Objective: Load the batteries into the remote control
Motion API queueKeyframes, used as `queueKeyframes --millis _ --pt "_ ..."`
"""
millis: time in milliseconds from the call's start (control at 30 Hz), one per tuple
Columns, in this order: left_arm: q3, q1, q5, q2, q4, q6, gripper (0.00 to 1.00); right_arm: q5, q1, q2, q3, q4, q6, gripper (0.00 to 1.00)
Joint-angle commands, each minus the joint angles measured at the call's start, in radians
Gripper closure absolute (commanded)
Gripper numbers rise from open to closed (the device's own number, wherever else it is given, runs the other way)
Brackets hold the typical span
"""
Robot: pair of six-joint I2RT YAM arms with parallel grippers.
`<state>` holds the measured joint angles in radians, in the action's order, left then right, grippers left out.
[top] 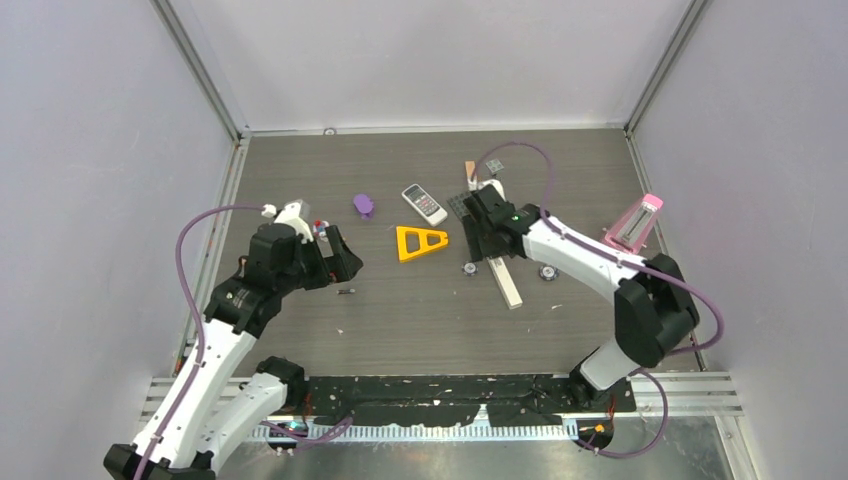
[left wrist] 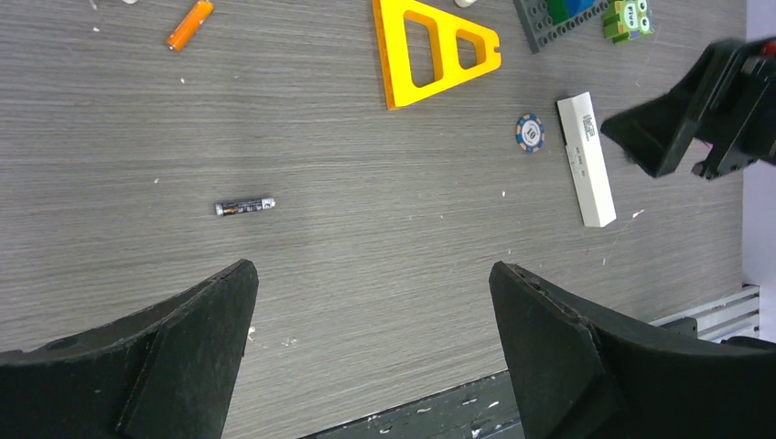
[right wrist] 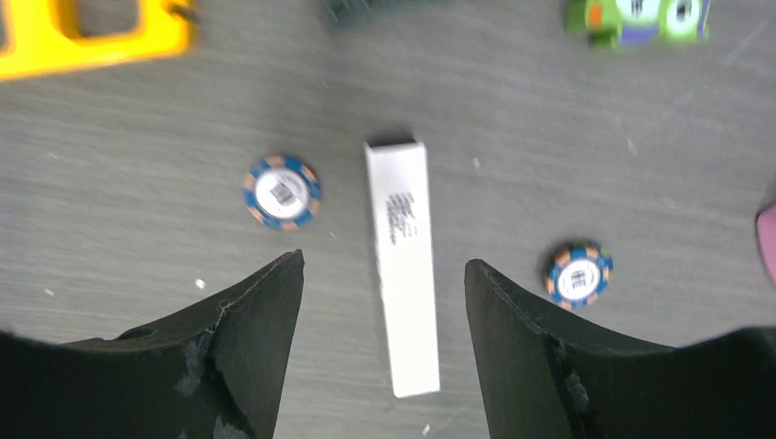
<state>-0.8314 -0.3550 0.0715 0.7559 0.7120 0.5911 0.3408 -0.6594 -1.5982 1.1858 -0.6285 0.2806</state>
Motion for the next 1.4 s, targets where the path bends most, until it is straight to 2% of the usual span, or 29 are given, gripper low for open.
queueKeyframes --millis 0,67,167,433,633,767,900,1033,1200,1233,1367 --pt "-0.010 0.004 0.028 -0.022 -0.040 -0.034 0.00 -0.038 0.035 0.132 -0.138 0.006 0.061 0.31" --pt "-0.004 0.004 0.043 -0.032 -0.054 -0.038 0.00 -0.072 0.040 0.185 -0.233 0.051 0.075 0.32" --pt "0.005 0.004 0.066 -0.045 -0.076 -0.042 0.00 -0.093 0.045 0.226 -0.280 0.076 0.081 0.33" --pt "0.006 0.005 0.087 -0.039 -0.085 -0.031 0.00 -0.149 0.065 0.176 -0.372 0.128 0.066 0.42" --pt "0.006 0.004 0.089 -0.043 -0.084 -0.027 0.00 -0.158 0.067 0.187 -0.421 0.165 0.078 0.58" --pt "0.007 0.004 0.105 -0.040 -0.091 -0.023 0.00 -0.153 0.067 0.218 -0.422 0.175 0.081 0.80" --pt "0.014 0.004 0.133 -0.042 -0.113 -0.018 0.00 -0.191 0.068 0.283 -0.400 0.180 0.069 0.91" --pt "0.026 0.004 0.193 -0.051 -0.160 -0.017 0.00 -0.335 0.068 0.373 -0.372 0.199 0.049 0.95" --pt "0.059 0.004 0.321 -0.073 -0.275 -0.018 0.00 -0.733 0.068 0.442 -0.344 0.288 0.036 0.95" --pt "0.069 0.004 0.364 -0.077 -0.301 -0.013 0.00 -0.864 0.068 0.451 -0.349 0.345 0.047 0.95" --pt "0.093 0.004 0.481 -0.093 -0.432 0.020 0.00 -1.137 0.066 0.460 -0.370 0.538 0.166 0.94"
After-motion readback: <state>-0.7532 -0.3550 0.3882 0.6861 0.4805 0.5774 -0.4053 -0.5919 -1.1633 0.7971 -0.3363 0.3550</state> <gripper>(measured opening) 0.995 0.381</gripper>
